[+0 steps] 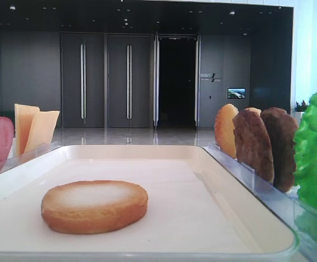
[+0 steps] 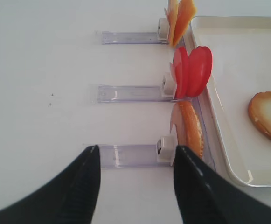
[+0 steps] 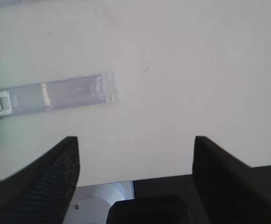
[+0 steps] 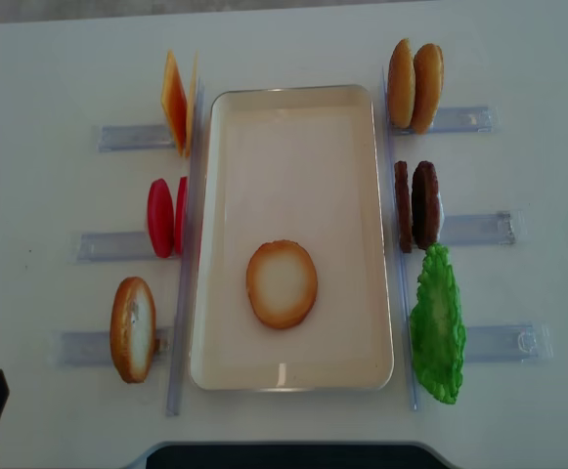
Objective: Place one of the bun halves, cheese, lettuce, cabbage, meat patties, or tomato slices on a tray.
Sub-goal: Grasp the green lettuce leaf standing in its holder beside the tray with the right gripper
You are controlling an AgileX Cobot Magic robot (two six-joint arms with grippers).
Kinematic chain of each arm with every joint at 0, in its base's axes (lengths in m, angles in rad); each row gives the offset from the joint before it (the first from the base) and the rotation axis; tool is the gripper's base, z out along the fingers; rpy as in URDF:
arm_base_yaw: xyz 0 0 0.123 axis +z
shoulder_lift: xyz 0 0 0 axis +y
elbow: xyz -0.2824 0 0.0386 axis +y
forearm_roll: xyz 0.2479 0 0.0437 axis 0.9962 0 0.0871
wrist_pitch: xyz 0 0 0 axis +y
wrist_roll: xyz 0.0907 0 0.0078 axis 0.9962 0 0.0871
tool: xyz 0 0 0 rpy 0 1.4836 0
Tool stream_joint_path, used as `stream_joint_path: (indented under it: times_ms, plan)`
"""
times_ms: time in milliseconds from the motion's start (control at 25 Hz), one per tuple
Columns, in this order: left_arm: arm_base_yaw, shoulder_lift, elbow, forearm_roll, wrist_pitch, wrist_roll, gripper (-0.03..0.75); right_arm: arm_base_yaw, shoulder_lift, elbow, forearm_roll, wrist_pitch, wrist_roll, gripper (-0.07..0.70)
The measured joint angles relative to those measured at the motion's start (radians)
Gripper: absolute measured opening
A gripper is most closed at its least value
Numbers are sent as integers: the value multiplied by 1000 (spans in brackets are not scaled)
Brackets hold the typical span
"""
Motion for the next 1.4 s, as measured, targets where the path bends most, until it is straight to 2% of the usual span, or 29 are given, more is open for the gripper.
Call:
stream_joint_path:
  times_ms: [760, 1080, 1400]
  plan:
    - [0, 0, 0, 0, 0, 0, 391, 5, 0, 0, 101, 1, 0, 514]
    - [0, 0, 0, 0, 0, 0, 391, 158, 0, 0, 102, -2, 79, 514]
    - [0, 0, 0, 0, 0, 0, 391, 310, 5, -1, 102, -51, 189, 514]
